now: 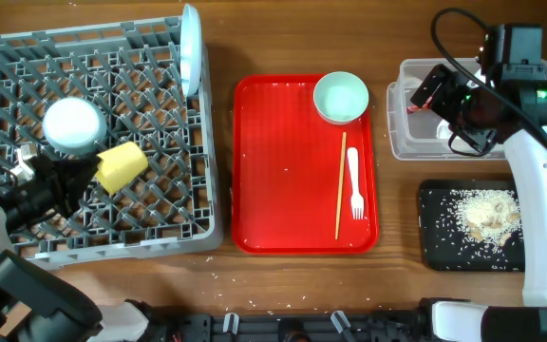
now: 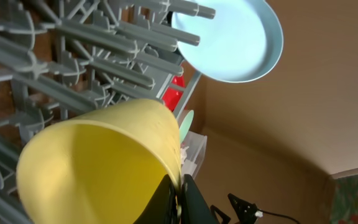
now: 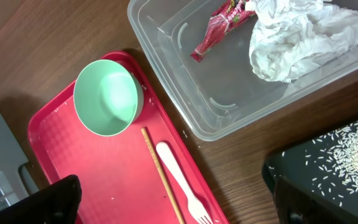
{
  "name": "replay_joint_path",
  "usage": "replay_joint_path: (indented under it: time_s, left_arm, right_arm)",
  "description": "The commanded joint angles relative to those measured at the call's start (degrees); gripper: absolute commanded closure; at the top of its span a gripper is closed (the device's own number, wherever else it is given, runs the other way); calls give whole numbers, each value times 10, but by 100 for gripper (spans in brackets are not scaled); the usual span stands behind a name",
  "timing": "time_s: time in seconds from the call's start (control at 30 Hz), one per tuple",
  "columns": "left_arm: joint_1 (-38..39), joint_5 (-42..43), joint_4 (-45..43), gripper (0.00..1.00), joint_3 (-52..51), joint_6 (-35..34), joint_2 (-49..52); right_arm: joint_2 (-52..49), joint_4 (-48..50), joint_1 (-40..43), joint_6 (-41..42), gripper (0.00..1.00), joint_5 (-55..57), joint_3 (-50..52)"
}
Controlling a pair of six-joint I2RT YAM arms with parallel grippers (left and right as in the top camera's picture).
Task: Sort waste into correct bins and load items into the dishwasher rack
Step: 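Carry the yellow cup with the left gripper into the rack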
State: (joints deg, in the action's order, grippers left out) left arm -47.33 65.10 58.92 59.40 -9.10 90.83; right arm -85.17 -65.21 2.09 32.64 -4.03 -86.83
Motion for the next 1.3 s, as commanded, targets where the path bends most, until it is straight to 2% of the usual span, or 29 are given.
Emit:
replay_joint_path:
  time_s: [0.0,0.2,0.37,0.6,0.7,0.77,0.93,1.2,1.27]
  left_arm:
    - [-5,23,-16,96,-3,14,9]
    - [-46,10,-11,96,-3,14,9]
    - [-46,6,5,96,-3,25,9]
    - [-50,-67,22,96,-3,25,9]
    - [-69,-139,24,96,-3,20,9]
    - [-96,-157,37,96,-3,5,9]
    - [-140,-163,37,96,-3,-5,9]
    - [-143,-159,33,96,-2,-20,7]
    - [-142,-115,40,96,-2,7,-10]
  right_arm:
    - [2,1,0,-10,0,-3,-8]
    - [2,1,0,-10,0,-3,-8]
    - [2,1,0,-9,0,-3,-8]
    - [2,1,0,-9,0,-3,-8]
    - [2,1,0,-10,0,-3,-8]
    - [2,1,0,-10,0,-3,-8]
    - [2,1,0,-10,0,-3,-8]
    - [2,1,0,-10,0,-3,-8]
    - [2,1,0,-10,0,-3,-8]
